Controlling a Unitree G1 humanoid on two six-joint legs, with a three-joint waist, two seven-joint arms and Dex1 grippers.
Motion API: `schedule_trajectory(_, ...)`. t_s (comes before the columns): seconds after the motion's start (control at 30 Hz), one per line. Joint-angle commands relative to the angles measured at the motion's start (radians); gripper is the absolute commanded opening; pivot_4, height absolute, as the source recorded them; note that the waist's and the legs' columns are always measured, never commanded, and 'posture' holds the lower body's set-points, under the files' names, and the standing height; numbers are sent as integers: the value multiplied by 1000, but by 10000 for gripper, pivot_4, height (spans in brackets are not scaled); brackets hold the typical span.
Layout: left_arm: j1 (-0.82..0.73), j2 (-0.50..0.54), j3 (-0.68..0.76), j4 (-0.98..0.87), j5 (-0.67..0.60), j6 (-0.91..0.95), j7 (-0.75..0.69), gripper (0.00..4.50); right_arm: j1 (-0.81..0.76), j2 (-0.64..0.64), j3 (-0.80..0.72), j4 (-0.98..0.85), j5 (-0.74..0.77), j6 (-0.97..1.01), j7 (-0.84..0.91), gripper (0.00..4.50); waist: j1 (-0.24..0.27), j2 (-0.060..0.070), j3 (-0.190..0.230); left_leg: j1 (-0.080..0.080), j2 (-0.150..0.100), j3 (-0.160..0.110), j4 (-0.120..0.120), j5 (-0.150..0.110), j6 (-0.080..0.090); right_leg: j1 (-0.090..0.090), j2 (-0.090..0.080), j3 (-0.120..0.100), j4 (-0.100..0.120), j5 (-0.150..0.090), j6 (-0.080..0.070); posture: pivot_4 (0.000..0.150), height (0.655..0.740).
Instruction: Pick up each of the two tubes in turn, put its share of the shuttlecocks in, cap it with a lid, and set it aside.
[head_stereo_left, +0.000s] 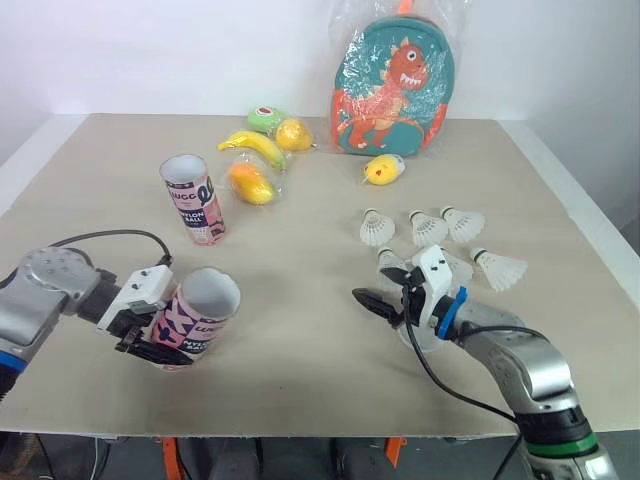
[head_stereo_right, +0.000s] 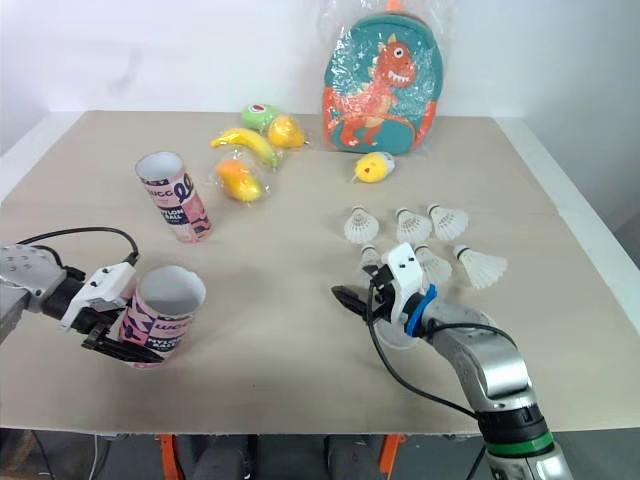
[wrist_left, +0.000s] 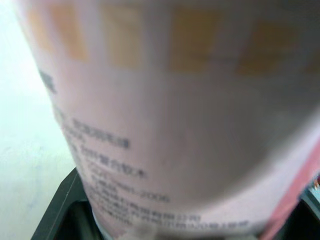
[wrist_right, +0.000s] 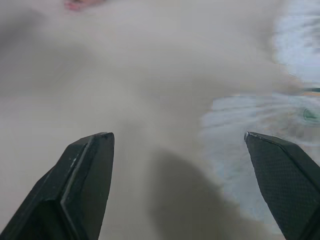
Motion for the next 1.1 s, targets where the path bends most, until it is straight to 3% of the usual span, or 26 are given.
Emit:
schedule_trajectory(0.03,-25,6,-54,2,-12,-35,0,29973,-32,-17,-4,19,-48,-36,15,45000,2,0,0,0,0,-1,0,0,0,0,0,0,0,0,0,1500,7400)
schedule_trajectory(0.27,-40,-24,-60,3,-25,-47,0,29973,-80,-2,18,32,-102,-48,25,45000,2,2,1,-2,-2,-1,1,0,0,0,0,1,0,-1,1,1500,7400)
schedule_trajectory(0.37,-42,-34,-52,1,-23,-55,0,29397,-89,-5,27,3,-119,-53,32,38215,2,3,1,-1,-2,-1,1,0,0,0,0,1,0,-1,2,1500,7400)
schedule_trajectory(0.47,-39,-38,-50,-6,-24,-51,0,29397,-104,-17,25,-11,-134,-43,33,25983,2,3,1,-2,-2,-1,1,0,0,0,0,1,0,-1,2,1500,7400)
schedule_trajectory(0.63,-34,-44,-47,-13,-23,-50,0,29397,-122,-27,19,-38,-141,-34,48,300,2,4,1,-2,-2,-2,1,0,0,0,0,1,0,-1,1,1500,7400)
schedule_trajectory(0.83,-35,-42,-63,-2,-21,-67,0,29397,-120,-45,22,-164,-71,-22,146,300,2,4,2,-2,-2,-2,0,0,0,0,0,1,0,-1,1,1500,7400)
schedule_trajectory(0.97,-49,-43,-93,25,-11,-87,0,29397,-83,-98,11,-315,61,-11,302,300,3,4,2,-3,-3,-3,1,0,0,1,0,1,0,-1,1,1500,7400)
schedule_trajectory(1.1,-71,-45,-122,48,-19,-96,0,29397,-154,-133,-23,-332,157,1,381,300,3,5,2,-2,-3,-4,1,0,0,2,0,1,1,-2,3,1500,7400)
